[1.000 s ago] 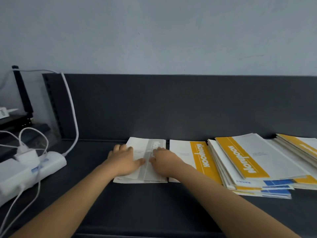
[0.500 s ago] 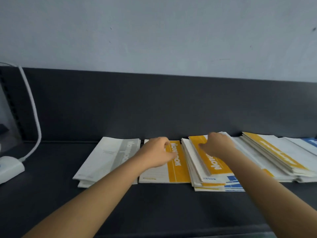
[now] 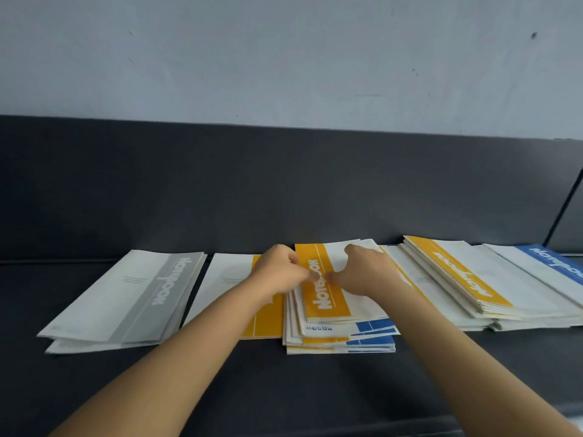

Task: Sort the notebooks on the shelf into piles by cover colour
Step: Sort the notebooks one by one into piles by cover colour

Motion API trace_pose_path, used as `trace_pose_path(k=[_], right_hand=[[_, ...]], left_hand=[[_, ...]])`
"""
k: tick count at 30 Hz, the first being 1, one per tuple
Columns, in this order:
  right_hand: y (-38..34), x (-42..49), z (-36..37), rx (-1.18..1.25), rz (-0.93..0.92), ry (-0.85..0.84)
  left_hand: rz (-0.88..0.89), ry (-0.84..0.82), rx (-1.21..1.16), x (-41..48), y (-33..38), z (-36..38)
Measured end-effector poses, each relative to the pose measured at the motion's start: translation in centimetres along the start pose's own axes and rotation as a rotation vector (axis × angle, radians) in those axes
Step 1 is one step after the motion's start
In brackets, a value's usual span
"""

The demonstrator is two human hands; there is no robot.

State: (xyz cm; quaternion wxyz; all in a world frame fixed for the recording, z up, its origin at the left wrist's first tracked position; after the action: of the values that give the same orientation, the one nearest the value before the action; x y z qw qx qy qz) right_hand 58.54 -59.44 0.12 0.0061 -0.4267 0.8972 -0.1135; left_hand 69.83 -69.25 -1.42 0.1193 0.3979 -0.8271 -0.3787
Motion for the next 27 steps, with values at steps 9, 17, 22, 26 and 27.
trace_pose_path(k=[9,17,22,26,27], right_hand=[[-2.2,0.9,0.4,-0.175,-0.015,0.148],[-0.2,0.5,-1.8,-0.04,0.016,0.292],[1.6,0.8,-2.4,0.131,0.026,0.371],[2.6,1.9,-2.3,0.407,-0.044,0.342],[2.6,2.0,-2.4,0.543,-0.066,0.329]], left_hand=[[0.111,0.019,-0.071,-0.6,0.1,-1.1],[0.098,0.023,-0.166,-0.9,0.1,-1.1],[-0.095,-0.174,-0.649,-1.0,-0.1,0.2],[-0.106,-0.272,-0.758,-0.7,-0.2,-1.8],[-0.097,-0.286,-0.8,-0.6,-0.3,-2.5]])
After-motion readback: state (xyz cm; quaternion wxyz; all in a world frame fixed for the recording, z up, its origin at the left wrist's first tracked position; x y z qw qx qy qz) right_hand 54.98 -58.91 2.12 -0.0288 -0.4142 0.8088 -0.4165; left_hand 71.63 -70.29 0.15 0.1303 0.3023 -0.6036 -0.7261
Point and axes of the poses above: each hand's wrist, its own x-axis towards the middle knuckle, its own z-axis out of the palm, y = z × x, the point moved 8 cm from there along x, towards the middle knuckle, and after that the axes turned 5 degrees about -z, right-handed, at the moved point
